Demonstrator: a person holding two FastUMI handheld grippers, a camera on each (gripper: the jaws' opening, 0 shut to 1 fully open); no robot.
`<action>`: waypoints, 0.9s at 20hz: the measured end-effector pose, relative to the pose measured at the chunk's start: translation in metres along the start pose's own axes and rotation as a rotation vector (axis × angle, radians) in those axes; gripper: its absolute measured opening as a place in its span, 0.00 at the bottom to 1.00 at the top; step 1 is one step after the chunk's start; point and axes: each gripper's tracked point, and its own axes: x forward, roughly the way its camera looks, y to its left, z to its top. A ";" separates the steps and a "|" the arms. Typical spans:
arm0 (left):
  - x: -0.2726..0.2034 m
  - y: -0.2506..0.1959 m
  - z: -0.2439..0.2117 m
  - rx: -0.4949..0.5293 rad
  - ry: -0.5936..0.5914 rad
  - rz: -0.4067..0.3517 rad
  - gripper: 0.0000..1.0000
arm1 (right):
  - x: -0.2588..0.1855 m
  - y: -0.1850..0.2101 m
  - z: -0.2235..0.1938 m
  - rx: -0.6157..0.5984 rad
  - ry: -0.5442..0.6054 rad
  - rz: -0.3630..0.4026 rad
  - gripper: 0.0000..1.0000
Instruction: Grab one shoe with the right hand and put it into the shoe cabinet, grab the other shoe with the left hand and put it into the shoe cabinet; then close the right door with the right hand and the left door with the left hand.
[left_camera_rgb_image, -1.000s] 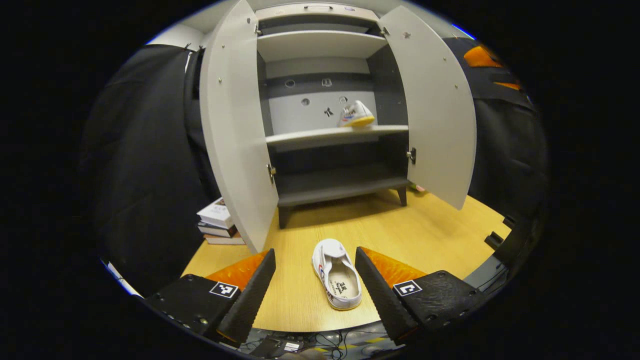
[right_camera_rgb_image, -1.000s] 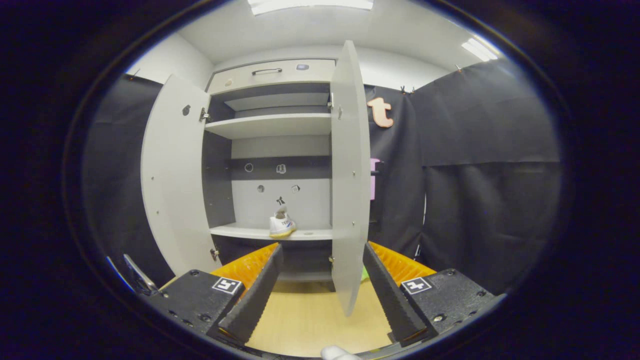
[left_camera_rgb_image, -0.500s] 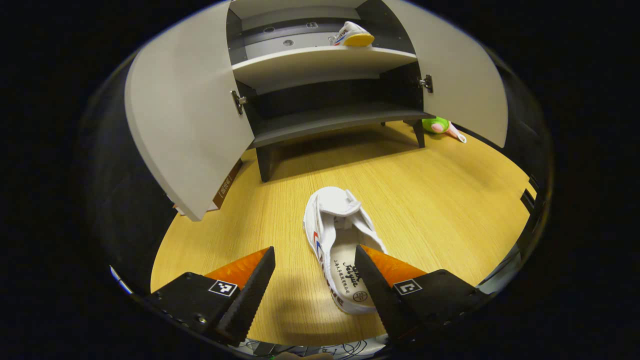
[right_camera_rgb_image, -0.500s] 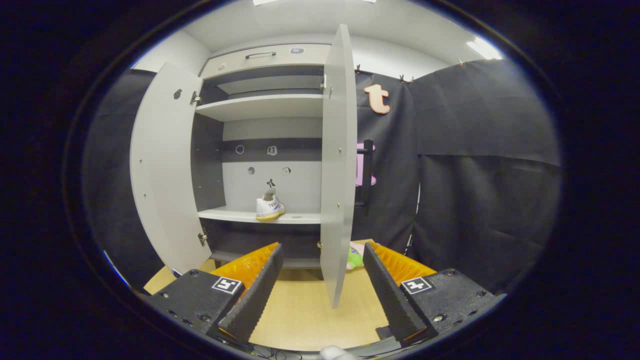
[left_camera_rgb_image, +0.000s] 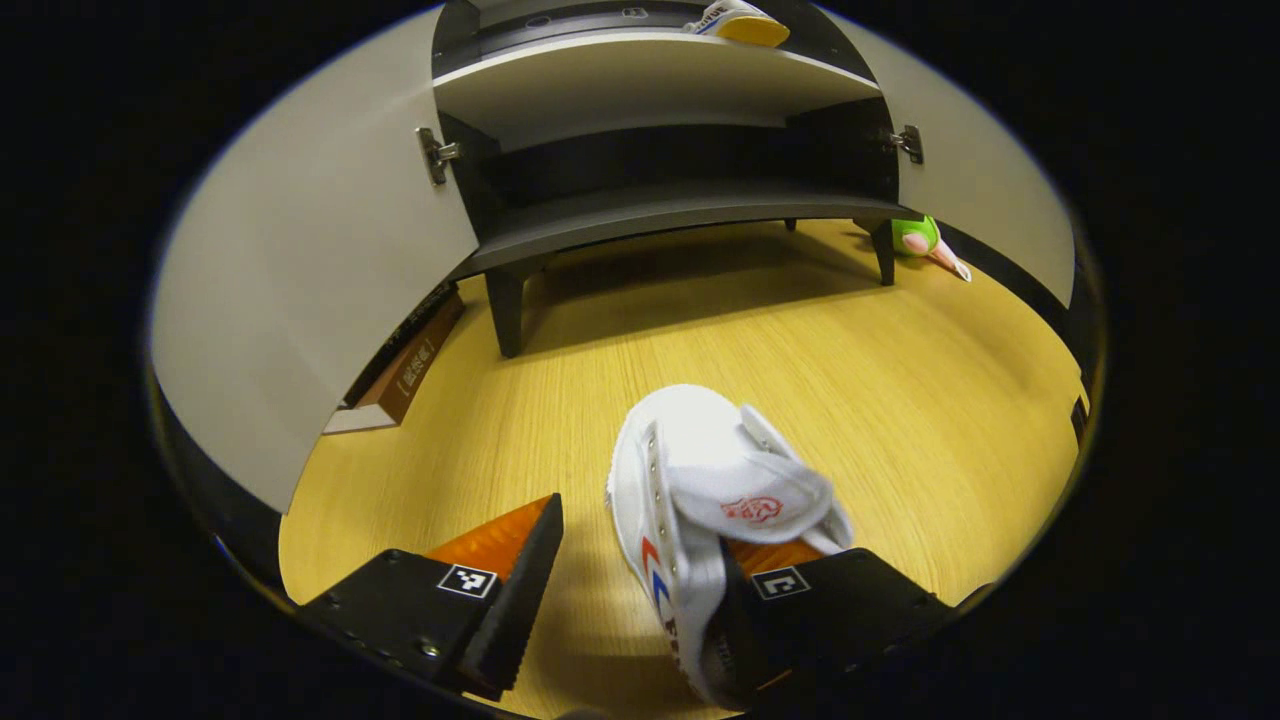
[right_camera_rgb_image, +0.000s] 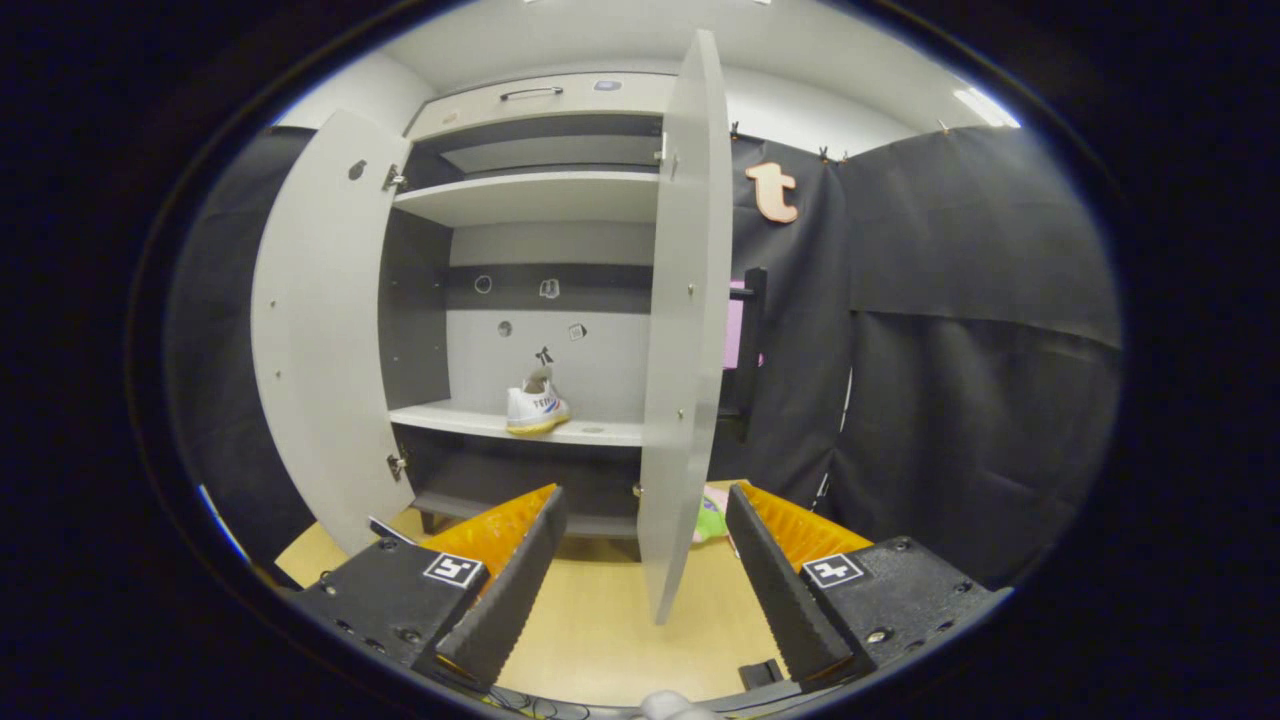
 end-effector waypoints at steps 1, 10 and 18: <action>0.004 -0.006 -0.001 -0.009 0.011 -0.030 0.67 | 0.001 0.001 -0.001 0.000 0.004 0.002 1.00; -0.005 0.018 0.043 -0.015 0.013 0.040 0.16 | 0.005 0.014 0.008 0.010 -0.030 0.052 1.00; -0.091 0.031 0.189 -0.040 -0.238 0.082 0.15 | 0.003 0.027 0.051 0.002 -0.179 0.109 0.99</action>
